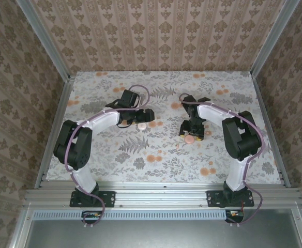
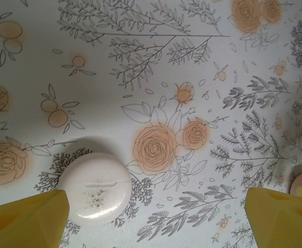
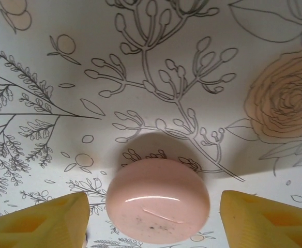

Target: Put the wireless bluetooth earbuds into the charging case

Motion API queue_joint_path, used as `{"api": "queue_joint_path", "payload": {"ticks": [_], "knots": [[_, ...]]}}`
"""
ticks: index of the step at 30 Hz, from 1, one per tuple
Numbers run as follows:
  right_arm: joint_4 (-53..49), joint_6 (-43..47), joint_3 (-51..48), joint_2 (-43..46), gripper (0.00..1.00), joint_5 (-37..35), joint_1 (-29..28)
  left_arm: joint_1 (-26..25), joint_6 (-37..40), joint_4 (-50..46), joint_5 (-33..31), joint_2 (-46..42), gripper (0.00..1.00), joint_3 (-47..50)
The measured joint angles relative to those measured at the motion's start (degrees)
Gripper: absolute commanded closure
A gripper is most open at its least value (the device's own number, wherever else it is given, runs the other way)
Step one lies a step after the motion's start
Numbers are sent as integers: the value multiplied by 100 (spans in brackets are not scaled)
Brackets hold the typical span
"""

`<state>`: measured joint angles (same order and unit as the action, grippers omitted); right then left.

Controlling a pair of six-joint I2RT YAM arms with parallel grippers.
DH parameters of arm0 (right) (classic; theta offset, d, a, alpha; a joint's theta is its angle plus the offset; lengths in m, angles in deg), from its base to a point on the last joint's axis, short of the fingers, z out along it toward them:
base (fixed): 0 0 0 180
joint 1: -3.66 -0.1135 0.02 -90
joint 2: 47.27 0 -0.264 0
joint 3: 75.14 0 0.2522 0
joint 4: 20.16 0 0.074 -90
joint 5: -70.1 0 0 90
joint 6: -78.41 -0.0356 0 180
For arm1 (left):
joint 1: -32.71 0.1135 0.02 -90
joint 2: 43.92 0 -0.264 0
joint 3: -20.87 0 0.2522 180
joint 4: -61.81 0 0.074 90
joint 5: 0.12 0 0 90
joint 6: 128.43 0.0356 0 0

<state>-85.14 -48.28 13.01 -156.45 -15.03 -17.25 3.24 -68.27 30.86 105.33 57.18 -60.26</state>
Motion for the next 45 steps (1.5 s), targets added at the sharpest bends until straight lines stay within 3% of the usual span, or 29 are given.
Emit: {"api": "queue_joint_path", "payload": {"ticks": [11, 19, 29, 35, 39, 45], "knots": [[-151, -111, 96, -275, 50, 0, -76, 157, -20, 83, 149, -11, 11, 216], [7, -153, -20, -59, 52, 28, -92, 188, 7, 264, 236, -221, 14, 437], [2798, -1091, -1646, 2551, 54, 1121, -92, 190, 927, 1827, 634, -1851, 21, 1738], [4352, -1659, -2065, 2671, 54, 1801, -105, 120, 2063, 3543, 1141, -2667, 21, 2957], [5171, -1993, -2208, 2669, 54, 2033, -192, -46, 2710, 3928, 1268, -2909, 22, 3252], [5978, -2319, -2269, 2671, 55, 2133, -461, -278, 3320, 4439, 1325, -3060, 32, 3311]]}}
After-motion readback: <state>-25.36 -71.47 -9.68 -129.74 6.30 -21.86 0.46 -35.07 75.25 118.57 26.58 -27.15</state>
